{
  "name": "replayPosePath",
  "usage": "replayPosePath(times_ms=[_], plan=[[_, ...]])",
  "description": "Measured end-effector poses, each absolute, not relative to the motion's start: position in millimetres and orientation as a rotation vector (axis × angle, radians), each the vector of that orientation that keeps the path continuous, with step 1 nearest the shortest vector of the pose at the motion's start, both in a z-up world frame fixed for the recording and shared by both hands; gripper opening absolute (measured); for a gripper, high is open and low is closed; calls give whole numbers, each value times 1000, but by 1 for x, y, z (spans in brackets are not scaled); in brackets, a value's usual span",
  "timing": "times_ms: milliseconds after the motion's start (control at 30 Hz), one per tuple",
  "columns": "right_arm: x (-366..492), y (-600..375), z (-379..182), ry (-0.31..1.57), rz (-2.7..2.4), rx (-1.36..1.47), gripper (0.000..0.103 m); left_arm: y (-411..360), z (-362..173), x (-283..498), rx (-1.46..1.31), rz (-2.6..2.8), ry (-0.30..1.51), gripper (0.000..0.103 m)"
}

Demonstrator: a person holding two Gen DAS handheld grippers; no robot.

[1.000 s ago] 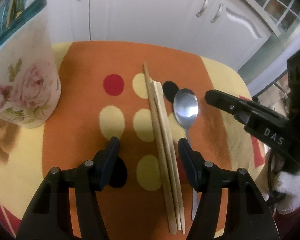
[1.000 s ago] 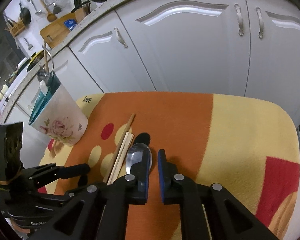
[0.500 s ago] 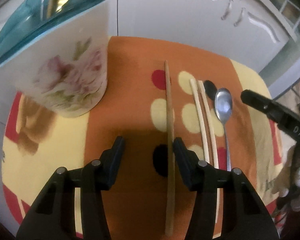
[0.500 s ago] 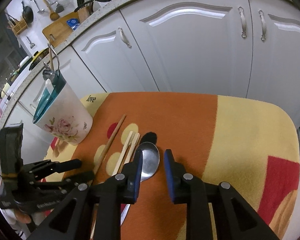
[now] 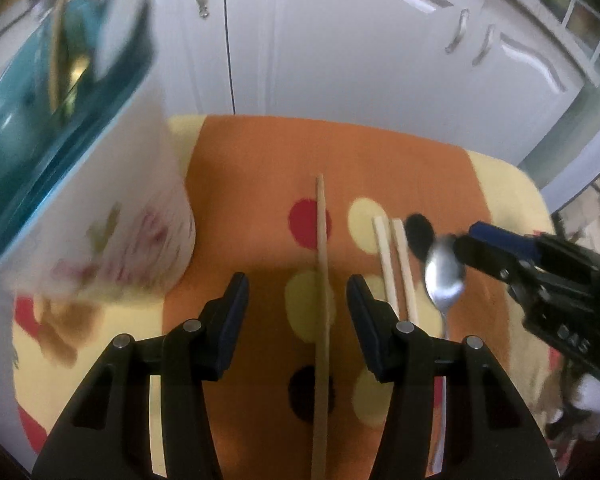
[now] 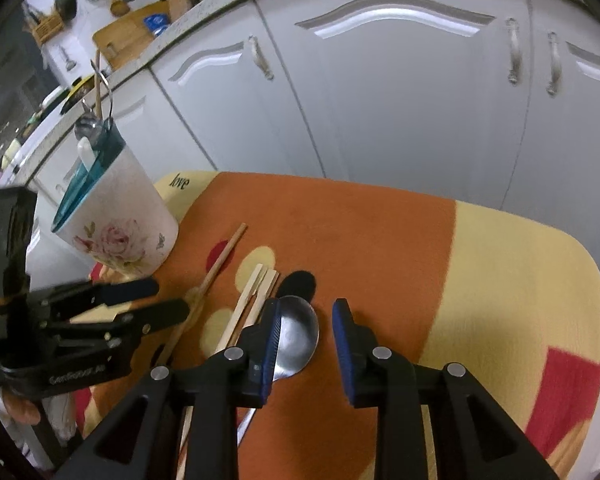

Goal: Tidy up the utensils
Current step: 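Grasp the last steel spoon with the right tool while the left tool grasps a chopstick, then lift the chopstick with the left tool while the right tool lifts the spoon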

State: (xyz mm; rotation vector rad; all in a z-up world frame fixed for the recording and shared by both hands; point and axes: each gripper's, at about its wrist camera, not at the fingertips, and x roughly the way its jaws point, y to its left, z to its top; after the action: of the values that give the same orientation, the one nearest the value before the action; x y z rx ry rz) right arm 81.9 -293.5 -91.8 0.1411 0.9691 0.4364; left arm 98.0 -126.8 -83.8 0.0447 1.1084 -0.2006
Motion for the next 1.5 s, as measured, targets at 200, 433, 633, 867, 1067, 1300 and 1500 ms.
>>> replayPosePath(times_ms=[200, 433, 633, 867, 1067, 1300, 1500], plan=[[95, -289, -105, 1002, 597, 95, 29, -133, -95, 124, 62, -177, 1146, 50], [104, -296, -114, 1003, 690, 133, 18, -148, -98, 138, 111, -189, 1136, 46], [89, -295, -105, 988, 663, 114, 4, -145, -94, 130, 87, -276, 1133, 4], [54, -312, -70, 901, 560, 102, 3, -111, -70, 106, -67, -364, 1100, 4], [32, -318, -42, 836, 505, 107, 2, -85, -33, 85, -130, -403, 1024, 4], [26, -313, -30, 827, 470, 77, 2, -77, -7, 65, -153, -414, 969, 4], [46, -328, -82, 986, 424, 192, 27, -65, 0, 49, -183, -401, 955, 4]])
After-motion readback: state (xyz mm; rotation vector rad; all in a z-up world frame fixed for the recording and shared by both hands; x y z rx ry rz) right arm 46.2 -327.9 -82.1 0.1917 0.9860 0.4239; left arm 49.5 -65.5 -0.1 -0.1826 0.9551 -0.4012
